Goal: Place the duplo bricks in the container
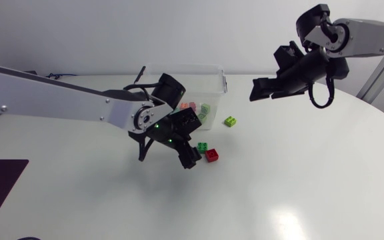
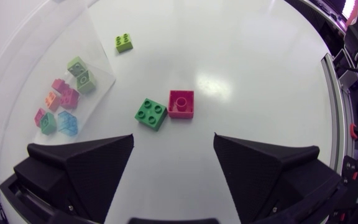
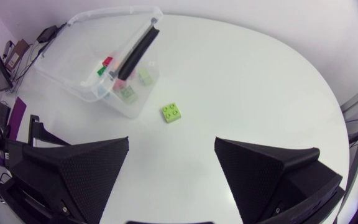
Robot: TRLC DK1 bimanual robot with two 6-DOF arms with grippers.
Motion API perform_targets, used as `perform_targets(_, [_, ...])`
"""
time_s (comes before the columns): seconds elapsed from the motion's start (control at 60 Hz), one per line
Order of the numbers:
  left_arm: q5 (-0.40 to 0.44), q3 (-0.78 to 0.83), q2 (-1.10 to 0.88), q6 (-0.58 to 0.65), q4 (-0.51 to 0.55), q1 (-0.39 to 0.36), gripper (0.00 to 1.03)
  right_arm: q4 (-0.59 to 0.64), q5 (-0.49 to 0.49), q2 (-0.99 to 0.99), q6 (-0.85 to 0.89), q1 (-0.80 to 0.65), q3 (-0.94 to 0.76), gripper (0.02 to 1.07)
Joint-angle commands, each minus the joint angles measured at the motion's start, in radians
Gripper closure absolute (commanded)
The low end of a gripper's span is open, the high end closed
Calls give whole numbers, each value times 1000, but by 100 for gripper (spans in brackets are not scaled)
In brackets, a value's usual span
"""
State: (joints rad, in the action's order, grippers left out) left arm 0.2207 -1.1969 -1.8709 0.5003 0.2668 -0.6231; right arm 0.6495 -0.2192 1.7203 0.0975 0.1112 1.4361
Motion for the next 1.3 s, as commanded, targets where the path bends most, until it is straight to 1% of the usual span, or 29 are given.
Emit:
perform_targets(0.0, [11, -84, -62, 66, 52, -1, 15, -30, -19, -37, 36, -18, -65, 7])
perform_targets(0.217, [11, -248, -189, 122, 176, -6, 15, -74, -43, -79, 64, -45, -167, 7])
perform_targets(0.267, [11, -273, -209, 124, 190, -7, 15, -82, -51, -88, 71, -54, -184, 7])
perform_targets(0.417, [11, -371, -275, 130, 278, -32, 15, -100, -69, -103, 90, -88, -229, 7])
perform_targets(0.717, [8, -460, -329, 96, 316, -76, 15, -111, -109, -126, 117, -136, -279, 7])
perform_targets(0.817, [6, -504, -364, 84, 334, -78, 15, -111, -115, -136, 126, -146, -293, 7])
perform_targets(0.867, [5, -530, -386, 84, 362, -79, 15, -111, -124, -139, 131, -156, -298, 7])
perform_targets(0.983, [-3, -569, -416, 76, 376, -84, 15, -111, -129, -142, 142, -173, -302, 7])
perform_targets(1.083, [-4, -621, -450, 75, 425, -79, 15, -111, -134, -148, 146, -182, -302, 7])
perform_targets(1.183, [-4, -639, -459, 75, 440, -78, 15, -110, -135, -151, 150, -185, -306, 7])
perform_targets(1.283, [-4, -667, -473, 73, 477, -81, 15, -111, -137, -148, 150, -186, -307, 7])
